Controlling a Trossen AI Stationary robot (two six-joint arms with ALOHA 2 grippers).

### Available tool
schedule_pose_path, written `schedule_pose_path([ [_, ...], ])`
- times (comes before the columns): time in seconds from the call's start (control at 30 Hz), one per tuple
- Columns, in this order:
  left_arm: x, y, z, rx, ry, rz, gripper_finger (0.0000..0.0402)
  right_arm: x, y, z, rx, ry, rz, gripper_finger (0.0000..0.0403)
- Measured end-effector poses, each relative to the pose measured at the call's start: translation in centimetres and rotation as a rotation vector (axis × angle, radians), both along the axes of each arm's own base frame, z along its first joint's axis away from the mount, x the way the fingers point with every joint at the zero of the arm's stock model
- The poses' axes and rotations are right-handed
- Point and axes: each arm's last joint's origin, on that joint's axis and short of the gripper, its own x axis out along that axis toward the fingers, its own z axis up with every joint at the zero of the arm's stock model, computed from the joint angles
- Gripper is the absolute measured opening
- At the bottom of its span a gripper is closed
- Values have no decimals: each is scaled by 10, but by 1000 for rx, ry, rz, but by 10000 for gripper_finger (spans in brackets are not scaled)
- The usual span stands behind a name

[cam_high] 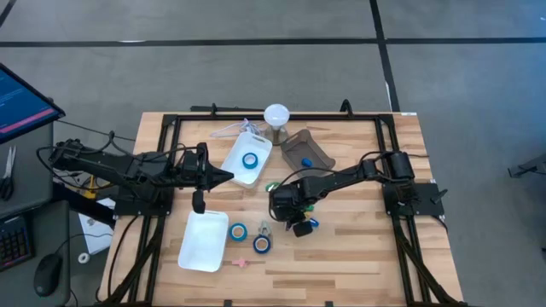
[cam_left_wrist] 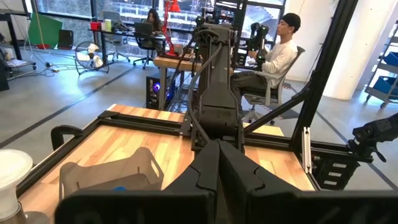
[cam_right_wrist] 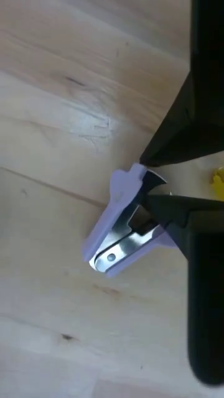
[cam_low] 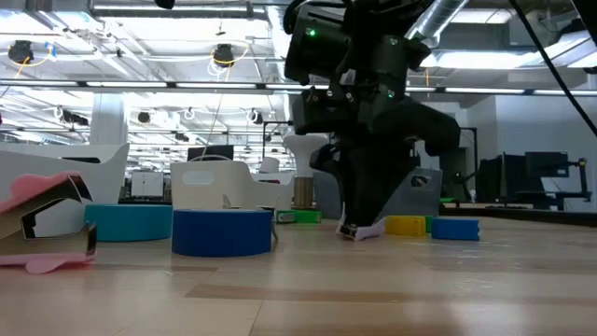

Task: Pick and place Stapler, Stapler remover, tape
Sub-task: Put the purple staple remover into the bottom white bin

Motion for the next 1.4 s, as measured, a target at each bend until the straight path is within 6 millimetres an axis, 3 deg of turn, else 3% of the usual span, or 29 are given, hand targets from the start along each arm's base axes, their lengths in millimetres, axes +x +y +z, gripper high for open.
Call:
schedule_pose_path([
  [0.2,0,0,0,0,0,0,3,-2,-6,11,-1,-22,-18,9],
  [0.53,0,0,0,0,0,0,3,3,-8,24,4,-36,-49,5],
  [1.0,-4,1,3,0,-14,0,3,44,-10,103,9,-314,-101,1],
  [1.4,-14,6,1,-41,21,81,3,56,-15,164,-167,-495,-196,0],
])
